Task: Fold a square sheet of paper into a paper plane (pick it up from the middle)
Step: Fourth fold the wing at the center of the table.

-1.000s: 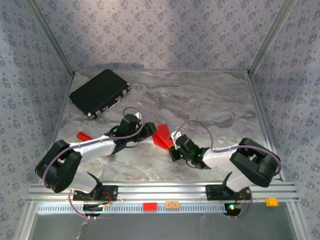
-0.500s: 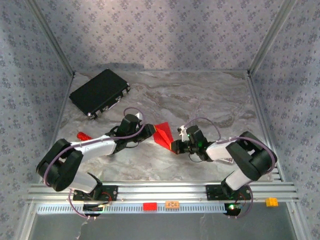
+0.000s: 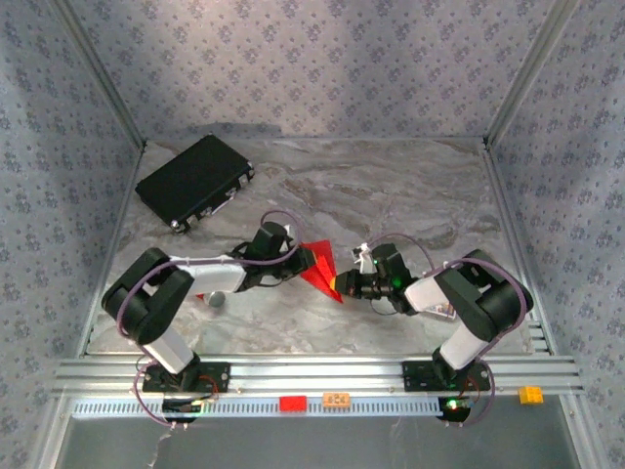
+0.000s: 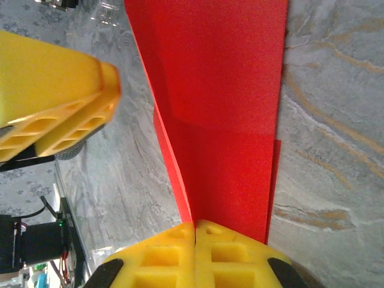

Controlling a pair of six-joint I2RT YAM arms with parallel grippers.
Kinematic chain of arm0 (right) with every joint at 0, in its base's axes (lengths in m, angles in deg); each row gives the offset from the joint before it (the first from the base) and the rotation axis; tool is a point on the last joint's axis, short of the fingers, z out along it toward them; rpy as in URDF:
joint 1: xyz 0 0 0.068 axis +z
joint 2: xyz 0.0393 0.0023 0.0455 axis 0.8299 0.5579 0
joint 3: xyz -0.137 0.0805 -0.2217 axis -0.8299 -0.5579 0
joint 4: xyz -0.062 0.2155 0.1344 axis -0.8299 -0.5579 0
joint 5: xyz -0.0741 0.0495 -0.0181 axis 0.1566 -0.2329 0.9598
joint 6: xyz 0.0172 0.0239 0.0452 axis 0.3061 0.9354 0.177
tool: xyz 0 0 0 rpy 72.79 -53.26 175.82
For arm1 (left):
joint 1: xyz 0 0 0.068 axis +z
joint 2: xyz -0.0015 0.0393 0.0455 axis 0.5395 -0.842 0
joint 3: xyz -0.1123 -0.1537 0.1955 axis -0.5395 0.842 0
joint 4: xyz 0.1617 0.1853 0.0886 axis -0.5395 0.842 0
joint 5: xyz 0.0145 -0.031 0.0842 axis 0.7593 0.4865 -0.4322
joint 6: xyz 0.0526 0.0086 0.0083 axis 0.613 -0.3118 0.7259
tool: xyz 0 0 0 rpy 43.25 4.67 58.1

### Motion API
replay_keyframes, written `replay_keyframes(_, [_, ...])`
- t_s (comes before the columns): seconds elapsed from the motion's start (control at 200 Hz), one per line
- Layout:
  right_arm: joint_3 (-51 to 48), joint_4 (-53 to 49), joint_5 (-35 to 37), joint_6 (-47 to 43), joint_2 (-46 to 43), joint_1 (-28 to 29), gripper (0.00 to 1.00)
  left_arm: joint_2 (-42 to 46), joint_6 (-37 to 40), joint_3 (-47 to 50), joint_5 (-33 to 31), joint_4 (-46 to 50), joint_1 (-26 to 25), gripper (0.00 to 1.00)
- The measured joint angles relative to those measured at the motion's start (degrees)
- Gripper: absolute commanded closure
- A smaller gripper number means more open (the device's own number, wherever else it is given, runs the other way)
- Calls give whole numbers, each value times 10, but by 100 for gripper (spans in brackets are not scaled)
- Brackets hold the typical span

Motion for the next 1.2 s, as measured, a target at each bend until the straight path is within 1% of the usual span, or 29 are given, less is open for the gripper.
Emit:
replay_keyframes(0.175, [-8, 32, -16, 28, 14, -9, 96, -28, -3, -3, 8, -21, -3, 81])
replay_keyframes(0.37, [-23, 80, -31, 63, 35, -26, 97, -36, -6, -3, 10, -36, -7, 81])
replay_keyframes(0.72, [-27, 114, -47, 90, 52, -44, 97, -52, -6, -12, 14, -52, -8, 81])
replay_keyframes(1.199, [-28, 167, -91, 132, 93, -68, 98, -87, -4, -44, 16, -75, -10, 81])
